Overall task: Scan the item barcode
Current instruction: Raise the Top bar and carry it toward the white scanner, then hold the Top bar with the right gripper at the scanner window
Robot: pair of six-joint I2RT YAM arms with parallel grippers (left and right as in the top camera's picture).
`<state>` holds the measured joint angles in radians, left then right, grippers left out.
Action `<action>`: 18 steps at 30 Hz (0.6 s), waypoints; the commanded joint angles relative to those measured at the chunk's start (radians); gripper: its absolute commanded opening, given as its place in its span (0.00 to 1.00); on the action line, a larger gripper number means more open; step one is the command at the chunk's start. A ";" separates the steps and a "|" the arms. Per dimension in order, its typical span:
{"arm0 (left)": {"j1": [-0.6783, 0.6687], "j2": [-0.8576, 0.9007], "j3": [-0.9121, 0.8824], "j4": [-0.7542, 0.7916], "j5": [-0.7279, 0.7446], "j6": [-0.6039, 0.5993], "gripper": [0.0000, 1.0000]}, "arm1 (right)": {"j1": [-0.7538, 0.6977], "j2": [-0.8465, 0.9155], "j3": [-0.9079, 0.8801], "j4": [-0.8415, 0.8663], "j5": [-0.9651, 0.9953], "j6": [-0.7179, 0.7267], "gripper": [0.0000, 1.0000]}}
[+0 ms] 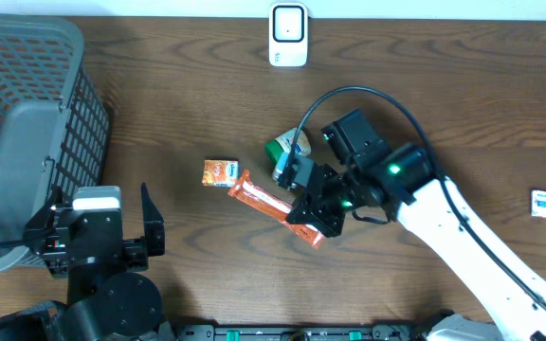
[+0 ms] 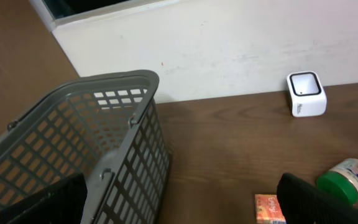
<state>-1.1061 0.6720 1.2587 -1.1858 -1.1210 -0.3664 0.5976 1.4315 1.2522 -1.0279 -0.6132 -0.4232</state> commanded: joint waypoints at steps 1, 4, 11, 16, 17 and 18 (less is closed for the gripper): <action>0.003 -0.002 0.002 -0.003 -0.005 -0.006 0.98 | -0.001 -0.034 0.014 -0.006 -0.016 0.012 0.01; 0.003 -0.002 0.002 -0.003 -0.005 -0.006 0.98 | -0.001 -0.031 0.012 0.005 0.065 0.048 0.01; 0.003 -0.002 0.002 -0.003 -0.005 -0.006 0.98 | 0.011 0.026 0.008 0.257 0.528 0.143 0.01; 0.003 -0.002 0.002 -0.003 -0.005 -0.006 0.98 | -0.016 0.095 0.008 0.552 0.762 0.165 0.01; 0.003 -0.002 0.002 -0.003 -0.005 -0.006 0.98 | -0.023 0.127 0.008 0.616 0.838 0.142 0.01; 0.003 -0.002 0.002 -0.003 -0.005 -0.006 0.98 | -0.026 0.160 0.008 0.668 0.891 0.097 0.01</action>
<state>-1.1061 0.6720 1.2587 -1.1862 -1.1206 -0.3664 0.5934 1.5242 1.2530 -0.4244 0.0242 -0.2955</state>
